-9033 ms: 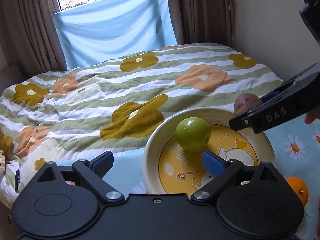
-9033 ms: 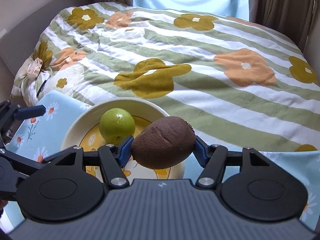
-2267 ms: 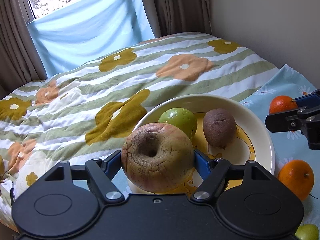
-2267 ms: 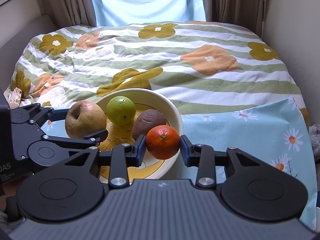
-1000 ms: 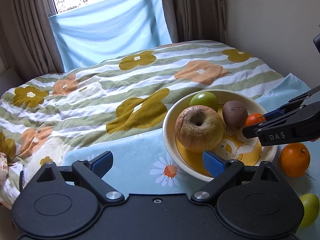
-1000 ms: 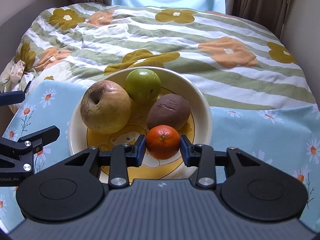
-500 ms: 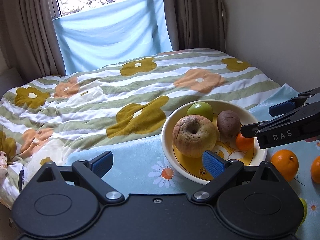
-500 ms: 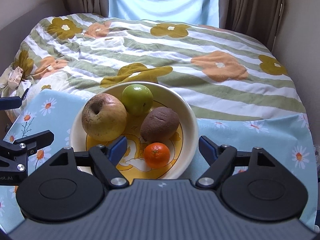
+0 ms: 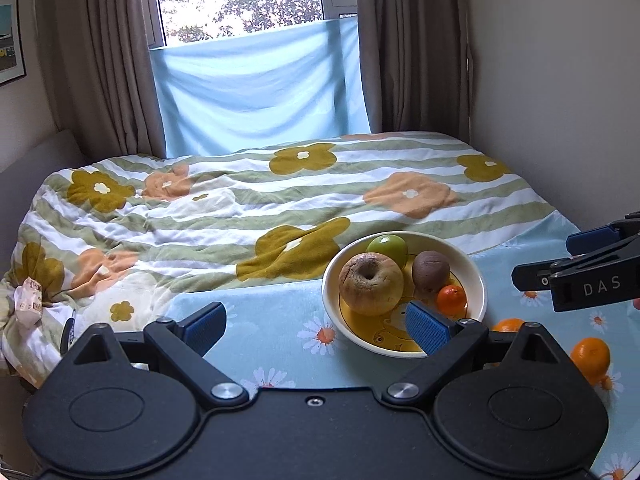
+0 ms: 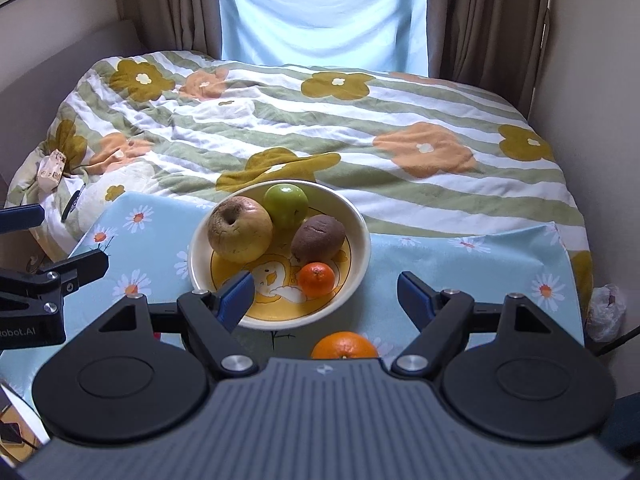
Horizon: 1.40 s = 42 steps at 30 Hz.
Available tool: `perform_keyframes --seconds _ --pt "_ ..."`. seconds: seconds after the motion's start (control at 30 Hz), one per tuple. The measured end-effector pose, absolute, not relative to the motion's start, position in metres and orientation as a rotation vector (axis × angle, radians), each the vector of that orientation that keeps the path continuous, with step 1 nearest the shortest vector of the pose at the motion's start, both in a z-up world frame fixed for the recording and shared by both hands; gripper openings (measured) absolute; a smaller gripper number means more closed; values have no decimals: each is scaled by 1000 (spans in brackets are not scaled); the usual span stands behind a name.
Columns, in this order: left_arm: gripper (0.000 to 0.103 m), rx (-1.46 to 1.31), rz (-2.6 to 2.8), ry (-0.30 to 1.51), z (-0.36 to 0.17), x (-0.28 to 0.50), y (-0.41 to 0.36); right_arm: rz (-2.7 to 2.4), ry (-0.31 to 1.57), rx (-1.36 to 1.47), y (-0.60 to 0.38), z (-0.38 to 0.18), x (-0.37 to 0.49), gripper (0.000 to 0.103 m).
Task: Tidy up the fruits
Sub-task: 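Withdraw both grippers from the bowl toward the fruit left on the cloth, then grasp a small mandarin with the left gripper while the right gripper approaches a green apple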
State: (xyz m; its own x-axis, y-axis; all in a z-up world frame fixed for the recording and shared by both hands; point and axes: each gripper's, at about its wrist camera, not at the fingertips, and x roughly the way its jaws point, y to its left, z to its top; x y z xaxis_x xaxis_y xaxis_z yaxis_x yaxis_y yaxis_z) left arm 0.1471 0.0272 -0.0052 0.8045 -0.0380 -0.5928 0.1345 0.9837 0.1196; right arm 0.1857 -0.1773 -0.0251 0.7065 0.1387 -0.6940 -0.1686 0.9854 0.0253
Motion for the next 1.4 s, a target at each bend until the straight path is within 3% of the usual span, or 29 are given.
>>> perform_keyframes --seconds 0.2,0.4,0.6,1.13,1.27,1.4 --pt "98 140 -61 610 7 104 24 192 742 -33 -185 -6 143 94" --pt "99 142 -37 597 10 68 18 193 718 -21 -194 7 106 103" --pt "102 134 6 602 4 40 11 216 703 -32 -199 6 78 103" --pt "102 158 18 655 -62 29 7 264 768 -56 -197 -61 52 103" --pt "101 154 9 665 -85 38 6 266 774 -43 -195 -83 55 103" --pt "92 150 2 682 -109 49 6 263 776 -35 -192 -107 62 103"
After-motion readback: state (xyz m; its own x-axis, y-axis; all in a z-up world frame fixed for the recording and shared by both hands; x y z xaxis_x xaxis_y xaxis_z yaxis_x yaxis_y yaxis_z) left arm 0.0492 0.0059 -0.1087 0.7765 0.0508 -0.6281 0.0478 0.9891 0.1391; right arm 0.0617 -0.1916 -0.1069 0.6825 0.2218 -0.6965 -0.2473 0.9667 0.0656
